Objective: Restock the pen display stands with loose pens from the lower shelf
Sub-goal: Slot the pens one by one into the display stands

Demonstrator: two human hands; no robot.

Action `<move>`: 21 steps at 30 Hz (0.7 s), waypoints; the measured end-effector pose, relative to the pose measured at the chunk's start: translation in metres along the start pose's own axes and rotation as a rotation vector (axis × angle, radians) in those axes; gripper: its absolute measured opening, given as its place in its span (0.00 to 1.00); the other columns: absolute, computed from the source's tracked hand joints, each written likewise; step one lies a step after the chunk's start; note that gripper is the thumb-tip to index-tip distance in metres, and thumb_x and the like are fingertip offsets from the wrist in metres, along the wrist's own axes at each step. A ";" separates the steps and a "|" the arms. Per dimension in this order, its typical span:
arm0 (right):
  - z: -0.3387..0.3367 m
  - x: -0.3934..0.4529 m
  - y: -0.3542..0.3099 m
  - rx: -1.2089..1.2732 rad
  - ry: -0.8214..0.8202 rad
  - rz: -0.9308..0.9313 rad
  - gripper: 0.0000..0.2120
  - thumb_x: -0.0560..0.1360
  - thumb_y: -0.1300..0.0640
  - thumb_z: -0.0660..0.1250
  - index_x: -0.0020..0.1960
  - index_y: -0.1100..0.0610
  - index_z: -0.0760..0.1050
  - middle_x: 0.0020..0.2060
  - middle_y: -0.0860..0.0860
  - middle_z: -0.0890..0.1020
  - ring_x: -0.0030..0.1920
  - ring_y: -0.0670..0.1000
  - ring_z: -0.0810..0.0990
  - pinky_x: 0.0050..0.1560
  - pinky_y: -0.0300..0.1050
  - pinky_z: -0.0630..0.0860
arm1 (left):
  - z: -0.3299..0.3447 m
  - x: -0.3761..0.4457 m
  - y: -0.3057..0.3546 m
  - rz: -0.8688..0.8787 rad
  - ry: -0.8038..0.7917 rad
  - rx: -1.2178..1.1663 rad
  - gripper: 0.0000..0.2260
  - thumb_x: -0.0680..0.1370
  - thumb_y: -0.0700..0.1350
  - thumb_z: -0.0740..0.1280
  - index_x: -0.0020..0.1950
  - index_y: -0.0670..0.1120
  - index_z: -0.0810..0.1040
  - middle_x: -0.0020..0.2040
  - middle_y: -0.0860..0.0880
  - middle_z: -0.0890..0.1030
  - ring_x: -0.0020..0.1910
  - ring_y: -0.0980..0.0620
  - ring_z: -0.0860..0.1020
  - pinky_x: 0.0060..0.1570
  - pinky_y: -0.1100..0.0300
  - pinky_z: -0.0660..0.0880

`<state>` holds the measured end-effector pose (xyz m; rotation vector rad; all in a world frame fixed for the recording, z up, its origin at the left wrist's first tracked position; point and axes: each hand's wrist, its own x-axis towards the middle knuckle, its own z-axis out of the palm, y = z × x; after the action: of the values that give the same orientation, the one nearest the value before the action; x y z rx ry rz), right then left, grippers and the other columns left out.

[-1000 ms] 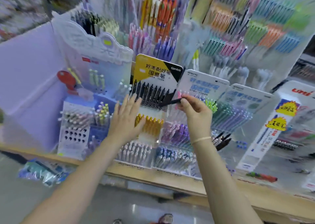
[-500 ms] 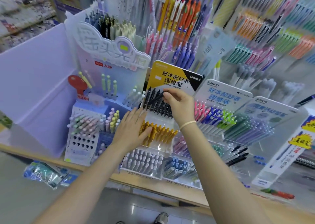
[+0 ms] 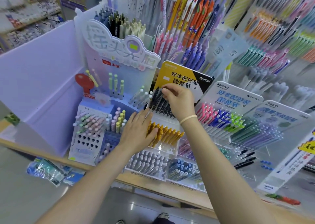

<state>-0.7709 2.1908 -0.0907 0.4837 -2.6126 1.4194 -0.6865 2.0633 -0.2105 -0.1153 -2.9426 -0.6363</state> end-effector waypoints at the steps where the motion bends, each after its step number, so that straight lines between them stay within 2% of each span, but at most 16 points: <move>1: 0.001 0.001 0.000 -0.007 -0.003 -0.003 0.07 0.78 0.60 0.68 0.53 0.57 0.84 0.46 0.50 0.85 0.47 0.50 0.83 0.55 0.53 0.80 | 0.000 0.000 -0.001 0.004 0.002 0.002 0.37 0.79 0.65 0.43 0.81 0.45 0.61 0.80 0.45 0.61 0.80 0.47 0.57 0.78 0.51 0.47; 8: 0.000 -0.006 0.000 0.023 0.008 -0.018 0.07 0.78 0.61 0.68 0.53 0.57 0.84 0.46 0.50 0.85 0.47 0.50 0.84 0.55 0.52 0.81 | -0.002 -0.003 -0.002 0.006 -0.027 0.024 0.37 0.78 0.65 0.40 0.82 0.47 0.57 0.82 0.47 0.58 0.81 0.49 0.53 0.79 0.50 0.44; 15: 0.009 -0.012 0.007 -0.008 -0.016 0.010 0.07 0.78 0.61 0.69 0.53 0.59 0.84 0.46 0.52 0.86 0.48 0.50 0.84 0.56 0.52 0.81 | -0.002 -0.005 -0.001 -0.005 -0.014 -0.014 0.36 0.78 0.65 0.41 0.82 0.48 0.58 0.82 0.48 0.58 0.81 0.49 0.54 0.79 0.50 0.44; 21: 0.028 0.000 0.007 0.013 -0.025 0.087 0.03 0.77 0.61 0.70 0.50 0.57 0.81 0.42 0.51 0.84 0.44 0.52 0.84 0.51 0.54 0.82 | -0.012 -0.004 0.000 -0.021 0.027 -0.038 0.35 0.79 0.64 0.42 0.79 0.48 0.66 0.78 0.49 0.66 0.80 0.48 0.58 0.79 0.50 0.45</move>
<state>-0.7718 2.1709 -0.1114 0.3963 -2.6770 1.4655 -0.6814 2.0580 -0.2000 -0.0791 -2.9104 -0.6909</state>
